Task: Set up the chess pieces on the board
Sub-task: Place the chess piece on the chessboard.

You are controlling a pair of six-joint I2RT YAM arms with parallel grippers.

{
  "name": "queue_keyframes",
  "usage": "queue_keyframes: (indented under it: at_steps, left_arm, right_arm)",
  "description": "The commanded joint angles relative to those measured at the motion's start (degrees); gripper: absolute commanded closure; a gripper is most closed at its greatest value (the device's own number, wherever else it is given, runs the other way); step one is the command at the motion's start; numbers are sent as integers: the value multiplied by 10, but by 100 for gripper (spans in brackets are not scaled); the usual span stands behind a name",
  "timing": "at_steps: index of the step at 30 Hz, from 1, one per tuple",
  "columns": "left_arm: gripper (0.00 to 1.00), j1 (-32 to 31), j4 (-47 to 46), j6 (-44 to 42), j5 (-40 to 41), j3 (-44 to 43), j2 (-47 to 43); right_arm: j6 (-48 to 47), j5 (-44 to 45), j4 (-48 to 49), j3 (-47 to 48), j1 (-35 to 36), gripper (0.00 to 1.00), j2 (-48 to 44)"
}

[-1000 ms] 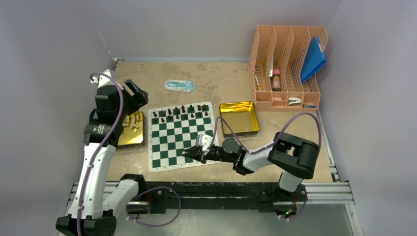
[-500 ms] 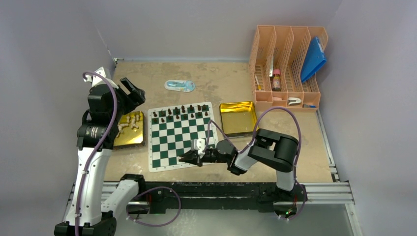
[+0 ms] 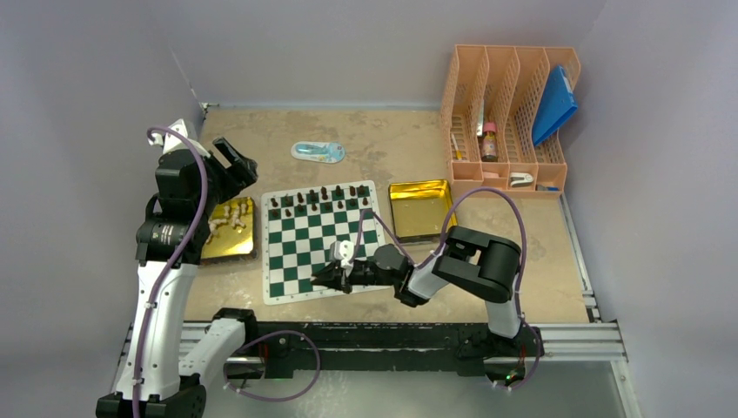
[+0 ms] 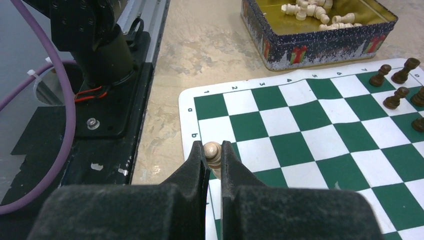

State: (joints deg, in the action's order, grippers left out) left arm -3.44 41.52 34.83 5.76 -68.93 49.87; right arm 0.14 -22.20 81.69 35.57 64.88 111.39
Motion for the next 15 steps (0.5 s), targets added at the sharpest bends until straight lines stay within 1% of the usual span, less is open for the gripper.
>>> queue_keyframes:
  at_steps: [1,10,15]
  left_arm:
    - [25,-2,-10,-11,-4,-16,-7]
    - [25,-2,-9,-8,-4,-14,-6]
    - [25,-2,-8,-7,-3,-15,-6]
  right_arm:
    - [27,6,6,15,3,100,5]
    - [21,29,-28,20,3,100,7]
    - [23,43,-29,20,3,100,12]
